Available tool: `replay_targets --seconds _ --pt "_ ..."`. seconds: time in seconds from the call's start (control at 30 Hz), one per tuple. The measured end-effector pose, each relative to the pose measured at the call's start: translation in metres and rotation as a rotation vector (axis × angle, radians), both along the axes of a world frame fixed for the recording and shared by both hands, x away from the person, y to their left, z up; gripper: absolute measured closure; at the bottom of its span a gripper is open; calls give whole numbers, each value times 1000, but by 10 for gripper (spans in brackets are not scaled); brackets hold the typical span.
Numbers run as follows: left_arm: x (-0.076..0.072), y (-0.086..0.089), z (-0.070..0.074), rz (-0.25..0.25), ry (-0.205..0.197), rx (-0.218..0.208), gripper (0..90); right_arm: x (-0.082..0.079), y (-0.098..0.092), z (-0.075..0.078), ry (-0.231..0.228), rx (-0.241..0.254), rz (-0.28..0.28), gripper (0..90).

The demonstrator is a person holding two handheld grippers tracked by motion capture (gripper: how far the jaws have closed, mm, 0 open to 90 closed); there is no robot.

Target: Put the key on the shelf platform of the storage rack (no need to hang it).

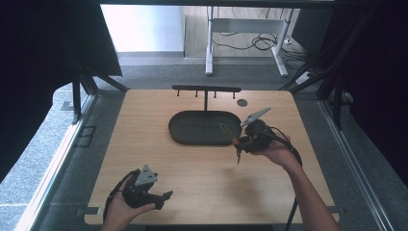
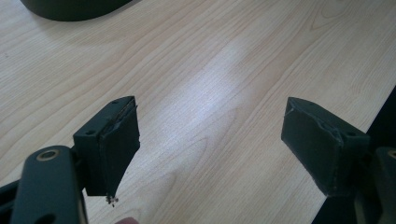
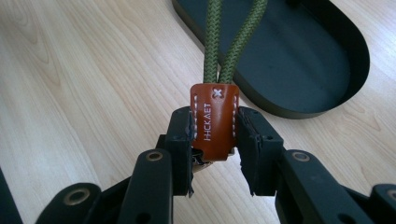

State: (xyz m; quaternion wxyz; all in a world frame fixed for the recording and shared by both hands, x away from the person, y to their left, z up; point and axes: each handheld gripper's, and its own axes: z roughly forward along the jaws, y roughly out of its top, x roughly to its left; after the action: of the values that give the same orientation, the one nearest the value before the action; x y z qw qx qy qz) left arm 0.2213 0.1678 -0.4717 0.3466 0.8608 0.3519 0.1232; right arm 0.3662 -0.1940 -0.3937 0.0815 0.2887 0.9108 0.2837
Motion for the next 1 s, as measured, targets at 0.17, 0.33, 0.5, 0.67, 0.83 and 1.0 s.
replay_targets --seconds 0.17,0.33,0.5,0.67,0.83,1.0 --pt "0 -1 -1 -2 2 3 198 4 2 2 -1 3 -4 674" --pt "0 0 0 -1 1 0 198 8 3 4 -4 3 -9 674" --pt "0 0 0 1 0 -1 198 15 5 5 3 -5 -14 674" --pt "0 1 1 0 -1 2 198 24 7 7 4 -9 -24 674" --pt "0 2 0 2 0 1 198 30 10 10 3 -13 -31 674" --pt "0 2 1 0 -1 -2 198 38 15 14 3 -13 -46 674"
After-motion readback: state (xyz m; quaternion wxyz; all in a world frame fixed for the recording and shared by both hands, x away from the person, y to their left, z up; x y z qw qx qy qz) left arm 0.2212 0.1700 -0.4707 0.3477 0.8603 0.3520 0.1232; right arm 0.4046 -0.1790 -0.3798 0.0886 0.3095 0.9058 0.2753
